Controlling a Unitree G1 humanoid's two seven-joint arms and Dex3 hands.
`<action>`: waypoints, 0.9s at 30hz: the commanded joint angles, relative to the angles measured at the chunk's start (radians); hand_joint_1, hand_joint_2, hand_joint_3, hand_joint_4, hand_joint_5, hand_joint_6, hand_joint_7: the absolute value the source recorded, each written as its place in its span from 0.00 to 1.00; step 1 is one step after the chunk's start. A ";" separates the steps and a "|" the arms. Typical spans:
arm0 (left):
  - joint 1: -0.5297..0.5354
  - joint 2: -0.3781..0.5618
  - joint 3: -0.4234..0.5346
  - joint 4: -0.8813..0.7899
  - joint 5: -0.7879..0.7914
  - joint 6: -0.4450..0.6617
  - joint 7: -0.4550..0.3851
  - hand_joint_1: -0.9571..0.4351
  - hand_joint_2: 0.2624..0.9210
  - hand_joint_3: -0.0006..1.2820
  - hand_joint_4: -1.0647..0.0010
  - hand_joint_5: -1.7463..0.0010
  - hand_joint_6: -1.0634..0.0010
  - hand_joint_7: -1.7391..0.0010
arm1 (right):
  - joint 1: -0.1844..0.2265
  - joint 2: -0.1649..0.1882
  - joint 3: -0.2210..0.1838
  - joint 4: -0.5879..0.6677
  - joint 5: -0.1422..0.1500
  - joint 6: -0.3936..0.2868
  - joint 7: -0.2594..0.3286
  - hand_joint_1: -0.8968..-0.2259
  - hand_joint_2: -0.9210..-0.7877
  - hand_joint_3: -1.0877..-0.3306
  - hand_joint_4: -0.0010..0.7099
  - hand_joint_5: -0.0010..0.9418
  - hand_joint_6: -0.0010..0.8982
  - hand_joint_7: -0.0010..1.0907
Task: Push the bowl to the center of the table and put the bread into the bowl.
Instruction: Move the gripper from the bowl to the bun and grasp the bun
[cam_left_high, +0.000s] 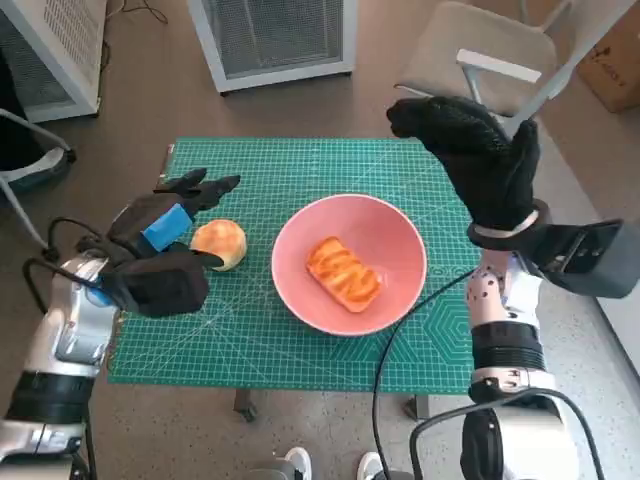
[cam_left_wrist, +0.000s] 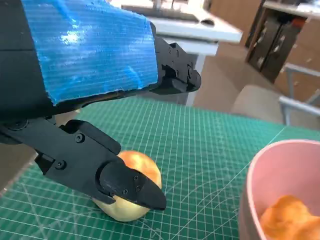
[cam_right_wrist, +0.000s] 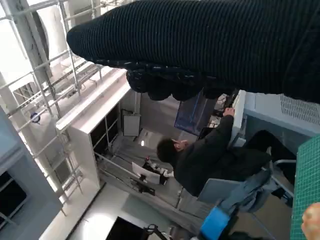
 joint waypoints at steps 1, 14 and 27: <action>-0.048 -0.021 -0.029 0.073 0.022 -0.004 0.030 0.38 0.83 0.01 0.88 1.00 0.73 1.00 | 0.019 -0.009 -0.003 0.004 -0.010 0.002 -0.003 0.32 0.00 0.52 0.30 0.00 0.00 0.56; -0.113 -0.050 -0.082 0.227 0.047 -0.014 0.080 0.38 0.83 0.00 0.89 1.00 0.73 1.00 | 0.025 -0.006 -0.004 -0.002 -0.006 -0.008 0.000 0.36 0.00 0.52 0.30 0.00 0.00 0.55; -0.143 -0.053 -0.130 0.303 0.075 0.030 0.059 0.43 0.83 0.00 0.88 1.00 0.73 1.00 | 0.026 -0.009 -0.005 0.005 -0.010 -0.030 -0.003 0.39 0.00 0.51 0.30 0.00 0.00 0.55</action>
